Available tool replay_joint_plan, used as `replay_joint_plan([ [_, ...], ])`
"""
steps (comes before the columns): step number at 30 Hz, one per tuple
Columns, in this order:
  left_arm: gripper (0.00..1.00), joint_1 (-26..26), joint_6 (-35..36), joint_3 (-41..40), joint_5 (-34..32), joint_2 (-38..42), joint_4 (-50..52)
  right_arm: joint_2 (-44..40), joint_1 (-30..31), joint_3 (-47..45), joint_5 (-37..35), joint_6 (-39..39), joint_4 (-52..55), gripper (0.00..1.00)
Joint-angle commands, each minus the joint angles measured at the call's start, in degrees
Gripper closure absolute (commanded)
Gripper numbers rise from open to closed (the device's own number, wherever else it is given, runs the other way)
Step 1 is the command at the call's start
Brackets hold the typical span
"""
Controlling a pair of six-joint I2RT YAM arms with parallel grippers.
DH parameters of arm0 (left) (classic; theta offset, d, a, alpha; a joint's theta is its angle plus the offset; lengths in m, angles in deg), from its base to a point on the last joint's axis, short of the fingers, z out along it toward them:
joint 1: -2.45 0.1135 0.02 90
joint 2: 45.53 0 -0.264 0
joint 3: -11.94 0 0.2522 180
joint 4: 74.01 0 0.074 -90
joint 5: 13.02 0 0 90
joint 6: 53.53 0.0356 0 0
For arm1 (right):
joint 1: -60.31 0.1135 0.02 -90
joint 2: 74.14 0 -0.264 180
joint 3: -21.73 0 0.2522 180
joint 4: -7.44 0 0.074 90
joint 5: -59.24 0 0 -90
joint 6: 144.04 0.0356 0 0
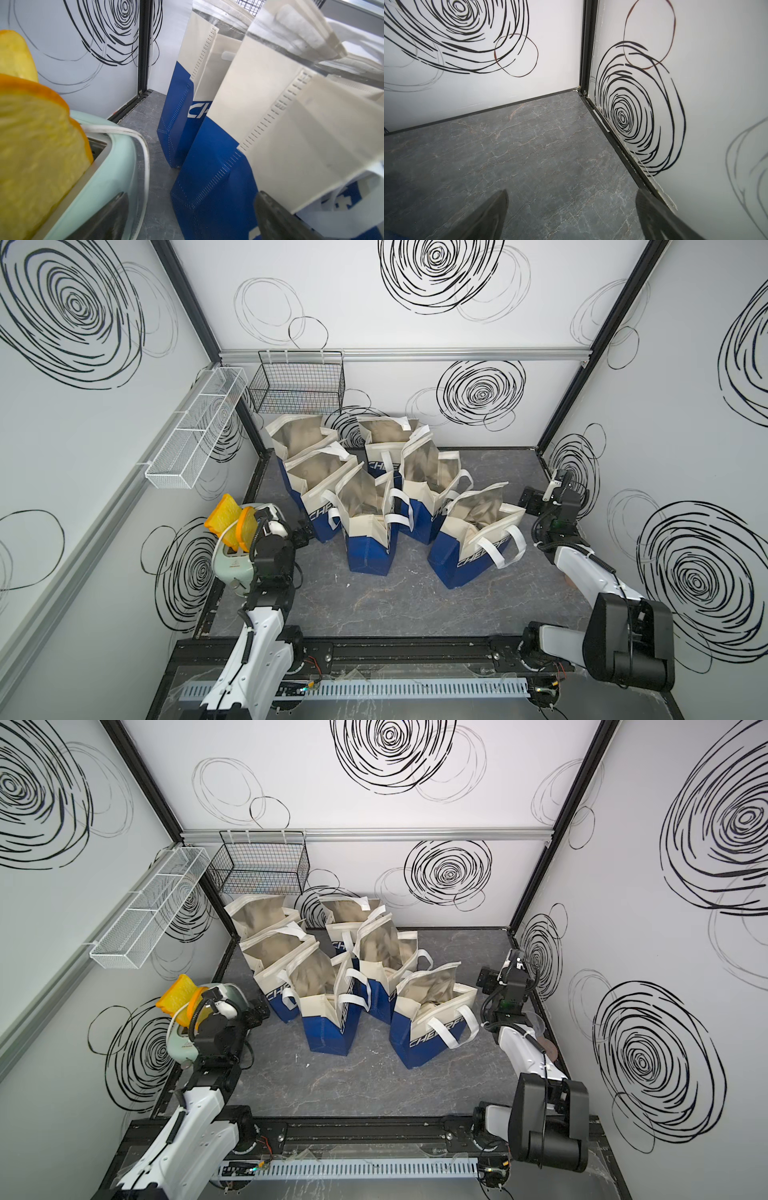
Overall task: Open the takeout bag
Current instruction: Reset both arms
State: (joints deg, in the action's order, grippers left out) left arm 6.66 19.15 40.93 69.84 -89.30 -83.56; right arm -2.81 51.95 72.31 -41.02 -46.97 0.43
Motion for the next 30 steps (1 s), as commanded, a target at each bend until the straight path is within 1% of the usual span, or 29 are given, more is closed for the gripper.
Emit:
replay_joint_plan([
  [1,0.02,0.54,3.52,-1.39,0.61,-3.31,-15.44,1.63,-1.17,-0.86,5.22,1.95,-5.22,0.02],
  [5,0.02,0.55,4.15,-2.74,2.21,-9.6,-24.71,3.57,-2.57,-3.66,7.46,1.36,-10.59,0.02],
  [8,0.02,0.62,5.77,-2.37,3.34,-14.48,-29.2,5.29,-3.5,-5.73,9.2,1.88,-14.48,0.0],
  [10,0.02,0.7,6.5,-2.52,3.75,-17.21,-32.52,6.72,-3.88,-6.59,10.68,1.71,-16.75,0.01],
  [14,0.02,1.11,7.41,-2.96,7.85,-22.63,-38.7,8.98,-4.34,-9.12,14.74,-0.16,-22.83,0.01],
  [17,0.02,1.02,8.08,-2.9,9.31,-25.58,-41.11,8.6,-4.44,-10.67,15.35,-0.78,-25.31,0.01],
  [19,0.02,1.51,8.03,-1.64,9.76,-25.98,-39.14,8.16,-4.45,-11.33,16.06,-1.02,-26.04,0.01],
  [26,0.02,0.93,9.58,-3.18,12.99,-25.21,-41.24,4.12,-3.98,-16.95,19.64,-2.97,-32.63,0.01],
  [28,0.03,0.1,11.14,-4.47,13.19,-24.35,-40.99,3.36,-3.3,-17.13,19.91,-4.0,-31.5,0.01],
  [30,0.02,-0.06,10.92,-6.51,13.33,-23.85,-41.69,2.23,-1.98,-17.83,20.6,-5.76,-31.13,0.01],
])
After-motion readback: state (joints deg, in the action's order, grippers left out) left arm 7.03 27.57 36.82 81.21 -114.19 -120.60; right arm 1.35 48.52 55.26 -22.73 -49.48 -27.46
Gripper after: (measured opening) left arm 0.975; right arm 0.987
